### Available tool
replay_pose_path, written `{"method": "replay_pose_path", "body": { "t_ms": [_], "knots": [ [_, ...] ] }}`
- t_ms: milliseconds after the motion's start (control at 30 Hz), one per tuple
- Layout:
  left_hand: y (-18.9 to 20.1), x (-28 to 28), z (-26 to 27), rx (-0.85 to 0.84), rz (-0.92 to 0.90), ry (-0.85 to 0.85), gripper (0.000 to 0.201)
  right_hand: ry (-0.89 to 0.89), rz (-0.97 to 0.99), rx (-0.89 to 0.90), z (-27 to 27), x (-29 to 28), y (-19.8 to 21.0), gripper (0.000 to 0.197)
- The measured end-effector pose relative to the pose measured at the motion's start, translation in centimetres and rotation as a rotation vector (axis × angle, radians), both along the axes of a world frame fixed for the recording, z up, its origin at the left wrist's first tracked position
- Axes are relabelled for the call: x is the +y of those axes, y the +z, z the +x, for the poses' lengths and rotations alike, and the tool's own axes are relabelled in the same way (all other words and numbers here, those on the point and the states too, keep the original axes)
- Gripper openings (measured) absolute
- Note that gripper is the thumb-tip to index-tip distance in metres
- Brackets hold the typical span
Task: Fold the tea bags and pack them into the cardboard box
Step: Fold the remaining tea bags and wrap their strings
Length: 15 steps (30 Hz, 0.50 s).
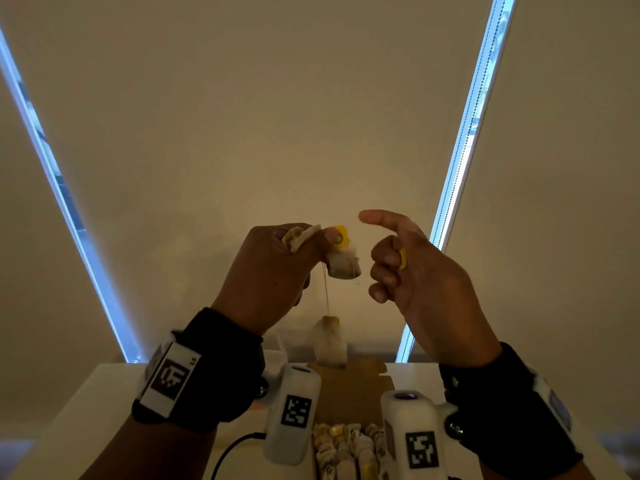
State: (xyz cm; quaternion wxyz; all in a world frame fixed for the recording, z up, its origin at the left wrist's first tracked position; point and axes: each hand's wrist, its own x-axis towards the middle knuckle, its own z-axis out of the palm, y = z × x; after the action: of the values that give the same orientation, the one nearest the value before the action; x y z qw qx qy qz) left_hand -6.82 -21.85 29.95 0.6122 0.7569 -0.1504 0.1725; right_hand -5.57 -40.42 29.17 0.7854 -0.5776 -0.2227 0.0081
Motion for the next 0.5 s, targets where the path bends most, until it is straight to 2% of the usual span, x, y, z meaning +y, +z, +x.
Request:
{"method": "replay_pose_path", "body": {
  "t_ms": [167,333,500],
  "knots": [
    [-0.2,0.2,0.4,0.009,0.007,-0.015,0.027,-0.021,0.039,0.088,0.4,-0.8,-0.3,0.031],
    [-0.3,0.1,0.6,0.007,-0.002,-0.065,0.016,-0.021,-0.046,0.088,0.8,-1.4,-0.6,0.029],
    [-0.2,0.0,0.7,-0.028,0.078,-0.087,0.015,-0.183,-0.207,0.018,1.0,-1.1,-0.7,0.028]
  ]
}}
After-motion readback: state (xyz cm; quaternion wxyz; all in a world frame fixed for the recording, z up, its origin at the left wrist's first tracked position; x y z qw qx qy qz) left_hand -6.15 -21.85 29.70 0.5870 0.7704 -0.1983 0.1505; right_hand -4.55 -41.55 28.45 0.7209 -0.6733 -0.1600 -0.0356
